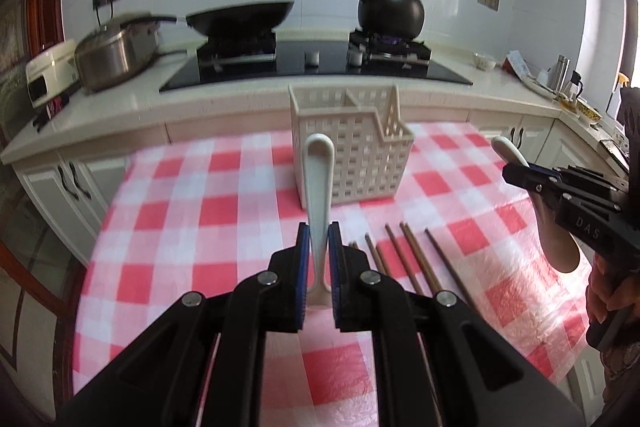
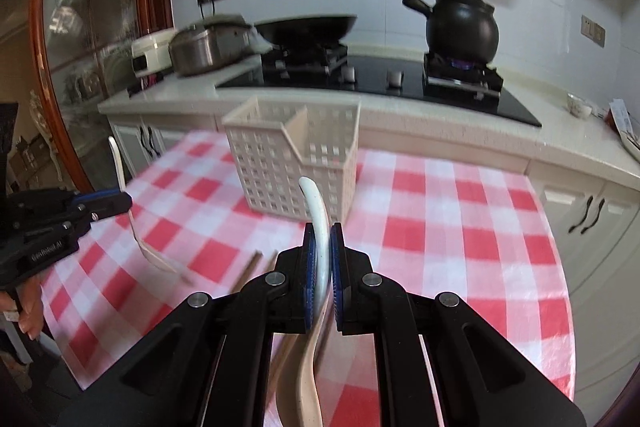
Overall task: Organize utensils
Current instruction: 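Lift both spoons upright and carry them toward the white basket, then lower both spoons into the white basket and open both grippers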
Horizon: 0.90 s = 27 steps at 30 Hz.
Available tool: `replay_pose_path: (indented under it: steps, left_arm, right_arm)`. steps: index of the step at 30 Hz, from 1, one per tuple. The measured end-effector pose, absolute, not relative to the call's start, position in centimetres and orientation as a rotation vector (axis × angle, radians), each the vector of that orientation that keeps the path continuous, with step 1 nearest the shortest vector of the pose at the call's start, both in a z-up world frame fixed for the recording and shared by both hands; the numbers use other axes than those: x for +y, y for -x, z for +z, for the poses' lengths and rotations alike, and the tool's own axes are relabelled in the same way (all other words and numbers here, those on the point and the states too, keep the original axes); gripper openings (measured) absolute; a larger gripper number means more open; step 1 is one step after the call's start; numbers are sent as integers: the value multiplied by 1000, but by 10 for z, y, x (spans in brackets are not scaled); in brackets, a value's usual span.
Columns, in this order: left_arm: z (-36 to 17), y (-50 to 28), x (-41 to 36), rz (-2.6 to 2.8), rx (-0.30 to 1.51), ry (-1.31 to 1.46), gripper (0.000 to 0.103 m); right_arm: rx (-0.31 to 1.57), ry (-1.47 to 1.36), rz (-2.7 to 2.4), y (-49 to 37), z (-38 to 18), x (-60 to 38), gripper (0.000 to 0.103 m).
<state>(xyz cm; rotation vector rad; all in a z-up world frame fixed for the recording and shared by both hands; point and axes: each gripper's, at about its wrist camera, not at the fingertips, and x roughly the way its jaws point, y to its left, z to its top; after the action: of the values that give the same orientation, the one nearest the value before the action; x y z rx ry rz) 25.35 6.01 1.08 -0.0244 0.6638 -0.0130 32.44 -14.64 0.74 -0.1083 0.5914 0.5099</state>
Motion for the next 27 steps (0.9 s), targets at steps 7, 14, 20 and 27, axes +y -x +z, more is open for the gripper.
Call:
replay_pose_path:
  steps: [7,14,20,27]
  left_arm:
    - [42,-261,52,-28,590,7,9]
    - [63,-275,47,-41,550,2,9]
    - [67,-280,48,-37,543,-8,9]
    - [85,-316,59,-75,543,29,9]
  right_arm:
    - [465,56,521,-327,41,-144,8]
    - [437,-28,556,-349,55,-139,8]
    - [415,-30,573,-351,58,-134,8]
    - [403,-43,557,-389,64,-124,8]
